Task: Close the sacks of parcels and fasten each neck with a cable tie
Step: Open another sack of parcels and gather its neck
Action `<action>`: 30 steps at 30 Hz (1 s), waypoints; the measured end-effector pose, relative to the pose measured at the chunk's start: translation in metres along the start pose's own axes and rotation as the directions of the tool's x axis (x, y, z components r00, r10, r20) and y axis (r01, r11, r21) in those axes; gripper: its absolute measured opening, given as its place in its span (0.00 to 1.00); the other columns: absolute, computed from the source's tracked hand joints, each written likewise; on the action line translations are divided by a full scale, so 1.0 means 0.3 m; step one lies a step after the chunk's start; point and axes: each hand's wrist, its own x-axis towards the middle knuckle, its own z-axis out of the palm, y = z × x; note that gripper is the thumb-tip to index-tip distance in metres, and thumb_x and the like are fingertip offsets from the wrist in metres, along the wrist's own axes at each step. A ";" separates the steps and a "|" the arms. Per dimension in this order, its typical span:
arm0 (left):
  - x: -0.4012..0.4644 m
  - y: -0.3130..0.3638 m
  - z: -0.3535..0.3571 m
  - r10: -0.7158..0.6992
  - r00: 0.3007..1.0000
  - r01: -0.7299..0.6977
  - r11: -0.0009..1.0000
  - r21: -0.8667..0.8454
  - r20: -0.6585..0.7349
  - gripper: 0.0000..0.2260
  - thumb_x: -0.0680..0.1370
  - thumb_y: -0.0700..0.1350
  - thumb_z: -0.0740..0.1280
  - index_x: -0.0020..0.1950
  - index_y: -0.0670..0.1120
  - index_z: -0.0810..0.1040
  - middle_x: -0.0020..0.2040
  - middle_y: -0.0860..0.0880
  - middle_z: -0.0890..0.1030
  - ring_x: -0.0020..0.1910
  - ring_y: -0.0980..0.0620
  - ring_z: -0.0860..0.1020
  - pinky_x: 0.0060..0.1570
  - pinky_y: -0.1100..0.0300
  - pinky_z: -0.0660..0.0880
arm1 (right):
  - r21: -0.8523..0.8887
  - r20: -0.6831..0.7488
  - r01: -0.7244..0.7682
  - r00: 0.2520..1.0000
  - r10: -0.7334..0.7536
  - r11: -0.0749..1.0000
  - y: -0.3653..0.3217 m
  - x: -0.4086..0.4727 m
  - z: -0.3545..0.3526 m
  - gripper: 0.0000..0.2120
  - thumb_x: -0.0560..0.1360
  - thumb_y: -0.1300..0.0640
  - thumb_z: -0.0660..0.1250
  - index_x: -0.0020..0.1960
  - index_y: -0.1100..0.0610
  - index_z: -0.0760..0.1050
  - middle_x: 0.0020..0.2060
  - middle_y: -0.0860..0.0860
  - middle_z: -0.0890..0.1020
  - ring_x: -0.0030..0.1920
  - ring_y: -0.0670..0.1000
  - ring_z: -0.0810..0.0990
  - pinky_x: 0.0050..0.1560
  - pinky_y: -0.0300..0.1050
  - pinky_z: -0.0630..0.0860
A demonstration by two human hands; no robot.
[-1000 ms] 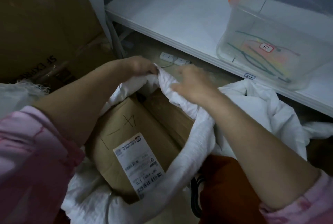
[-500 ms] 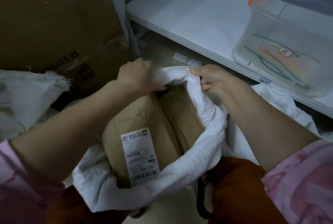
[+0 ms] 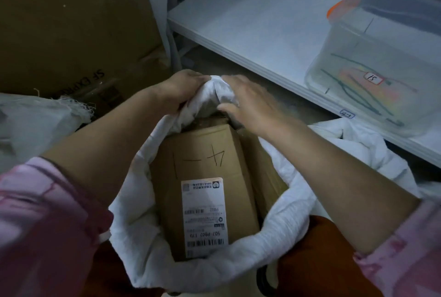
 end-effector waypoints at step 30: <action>-0.040 -0.159 -0.059 -0.215 0.976 0.212 0.891 -0.401 0.039 0.13 0.80 0.51 0.63 0.49 0.42 0.80 0.44 0.46 0.84 0.45 0.54 0.82 0.49 0.61 0.78 | 0.072 0.172 0.033 0.984 -0.045 0.997 -0.050 0.055 0.009 0.16 0.75 0.53 0.68 0.62 0.54 0.76 0.56 0.51 0.80 0.56 0.51 0.77 0.53 0.48 0.74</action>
